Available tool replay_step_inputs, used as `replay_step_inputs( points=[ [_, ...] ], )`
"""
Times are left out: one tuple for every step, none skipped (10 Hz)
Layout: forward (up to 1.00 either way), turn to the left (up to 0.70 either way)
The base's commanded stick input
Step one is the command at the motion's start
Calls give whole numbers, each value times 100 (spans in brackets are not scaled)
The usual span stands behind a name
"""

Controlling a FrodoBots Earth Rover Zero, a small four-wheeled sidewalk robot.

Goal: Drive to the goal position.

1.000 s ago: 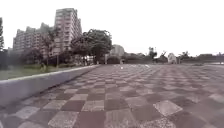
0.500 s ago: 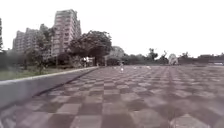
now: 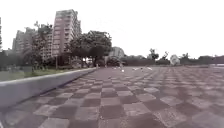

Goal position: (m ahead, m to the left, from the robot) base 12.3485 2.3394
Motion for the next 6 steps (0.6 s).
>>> replay_step_inputs(
  points=[
    [100,0],
    [100,0],
    [100,0],
    [100,0],
    [100,0],
    [100,0]
  ],
)
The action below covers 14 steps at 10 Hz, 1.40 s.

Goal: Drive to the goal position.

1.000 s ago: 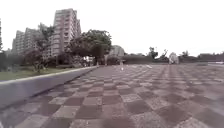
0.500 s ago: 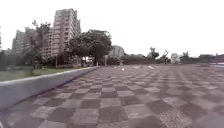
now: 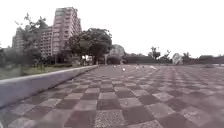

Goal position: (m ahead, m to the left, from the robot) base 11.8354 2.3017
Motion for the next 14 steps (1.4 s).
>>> replay_step_inputs(
  points=[
    [100,0],
    [100,16],
    [100,32],
    [100,6],
    [100,0],
    [100,0],
    [100,0],
    [100,0],
    [100,0],
    [100,0],
    [100,0],
    [100,0],
    [100,0],
    [100,0]
  ],
)
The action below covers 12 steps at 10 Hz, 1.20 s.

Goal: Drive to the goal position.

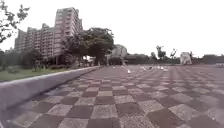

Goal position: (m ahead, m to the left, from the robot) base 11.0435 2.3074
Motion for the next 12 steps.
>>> replay_step_inputs(
  points=[
    [100,0],
    [100,0],
    [100,0],
    [100,0],
    [100,0],
    [100,0],
    [100,7],
    [100,32],
    [100,14],
    [100,0],
    [100,0],
    [100,0]
  ],
)
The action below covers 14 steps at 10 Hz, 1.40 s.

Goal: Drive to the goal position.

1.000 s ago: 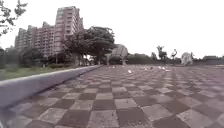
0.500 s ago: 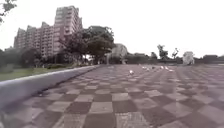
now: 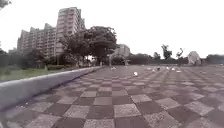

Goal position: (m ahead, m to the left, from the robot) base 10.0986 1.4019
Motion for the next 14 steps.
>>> replay_step_inputs(
  points=[
    [100,0],
    [100,0],
    [100,0],
    [100,0],
    [100,0],
    [100,0],
    [100,0],
    [100,0],
    [100,0],
    [100,0],
    [100,0],
    [100,0],
    [100,0],
    [100,0]
  ],
)
